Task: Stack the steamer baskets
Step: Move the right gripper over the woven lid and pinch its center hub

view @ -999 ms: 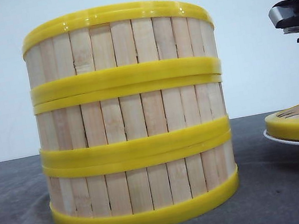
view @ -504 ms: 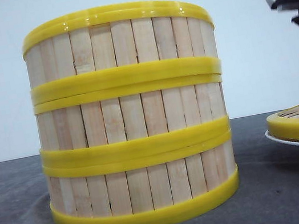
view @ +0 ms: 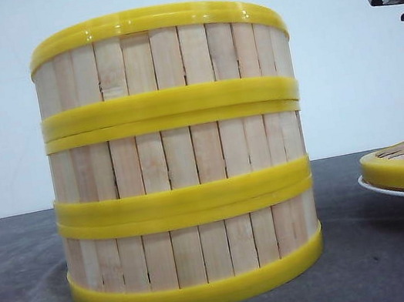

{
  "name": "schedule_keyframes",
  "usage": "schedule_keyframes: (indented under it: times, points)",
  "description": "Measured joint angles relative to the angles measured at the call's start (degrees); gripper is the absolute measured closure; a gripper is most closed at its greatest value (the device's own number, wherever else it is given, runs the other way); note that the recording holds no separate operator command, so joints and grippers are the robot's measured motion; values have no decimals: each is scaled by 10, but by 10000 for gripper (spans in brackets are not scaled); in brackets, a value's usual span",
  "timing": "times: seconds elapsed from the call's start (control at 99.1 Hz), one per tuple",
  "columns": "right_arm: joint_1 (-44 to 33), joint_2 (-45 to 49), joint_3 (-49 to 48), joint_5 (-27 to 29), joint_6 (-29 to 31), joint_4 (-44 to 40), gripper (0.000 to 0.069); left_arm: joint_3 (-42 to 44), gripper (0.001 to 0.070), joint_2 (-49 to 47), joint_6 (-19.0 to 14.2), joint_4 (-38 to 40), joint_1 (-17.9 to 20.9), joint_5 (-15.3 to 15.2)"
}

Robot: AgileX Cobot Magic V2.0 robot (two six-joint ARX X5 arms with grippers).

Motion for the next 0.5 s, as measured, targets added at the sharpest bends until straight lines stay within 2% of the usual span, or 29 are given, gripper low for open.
schedule_keyframes:
  times: [0.504]
  points:
    - [-15, 22, -7, -30, -1, -2, 471, 0, 167, 0, 0, 0, 0, 2]
